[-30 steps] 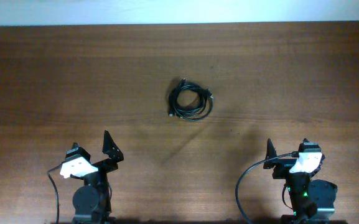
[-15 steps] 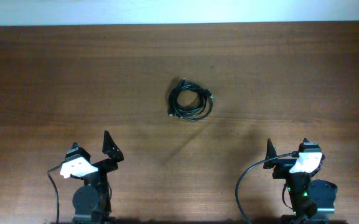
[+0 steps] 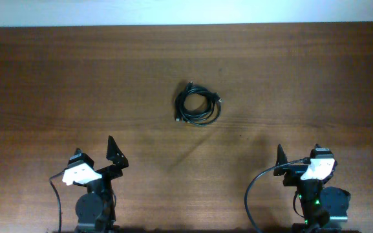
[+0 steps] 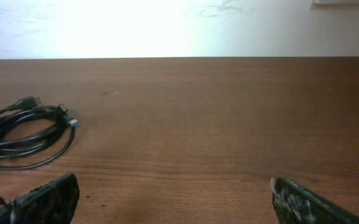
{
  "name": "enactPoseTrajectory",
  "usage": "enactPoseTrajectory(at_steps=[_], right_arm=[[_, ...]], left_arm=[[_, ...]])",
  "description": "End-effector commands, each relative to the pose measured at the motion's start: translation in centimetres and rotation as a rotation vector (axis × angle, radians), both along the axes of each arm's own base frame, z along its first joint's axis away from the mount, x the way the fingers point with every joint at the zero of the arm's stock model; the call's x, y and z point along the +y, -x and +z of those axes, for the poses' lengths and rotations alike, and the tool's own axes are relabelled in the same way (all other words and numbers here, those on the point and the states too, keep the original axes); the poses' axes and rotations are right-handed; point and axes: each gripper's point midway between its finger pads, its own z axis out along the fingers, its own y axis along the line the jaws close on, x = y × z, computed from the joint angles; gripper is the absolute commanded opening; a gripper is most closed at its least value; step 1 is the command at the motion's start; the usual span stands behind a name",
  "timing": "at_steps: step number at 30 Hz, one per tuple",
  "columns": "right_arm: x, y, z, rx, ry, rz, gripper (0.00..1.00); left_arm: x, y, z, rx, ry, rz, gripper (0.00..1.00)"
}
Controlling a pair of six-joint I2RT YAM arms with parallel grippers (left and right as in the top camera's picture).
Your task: Untangle cables
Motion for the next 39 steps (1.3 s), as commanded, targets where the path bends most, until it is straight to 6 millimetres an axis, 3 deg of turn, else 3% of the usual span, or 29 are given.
enactPoseTrajectory(at_steps=[1, 9, 15, 29, 36, 39], right_arm=[[0.1, 0.0, -0.2, -0.001, -0.008, 0.008, 0.98], [0.6, -0.1, 0.4, -0.026, -0.013, 0.036, 0.98], [2.8, 0.1, 1.1, -0.049, -0.034, 0.163, 0.98], [3.4, 0.6, 2.4, 0.018, 0.025, 0.211, 0.98], [3.6, 0.2, 4.0, 0.050, 0.001, 0.223, 0.98], [5.2, 0.7, 4.0, 0.051, -0.023, 0.319, 0.99]], left_arm=[[0.0, 0.0, -0.2, 0.006, -0.015, -0.004, 0.99], [0.0, 0.0, -0.2, 0.006, -0.015, -0.003, 0.99], [0.0, 0.0, -0.2, 0.006, -0.015, -0.004, 0.99], [0.0, 0.0, -0.2, 0.006, -0.015, -0.004, 0.99], [0.0, 0.0, -0.2, 0.006, -0.015, -0.004, 0.99], [0.0, 0.0, -0.2, 0.006, -0.015, -0.004, 0.99]])
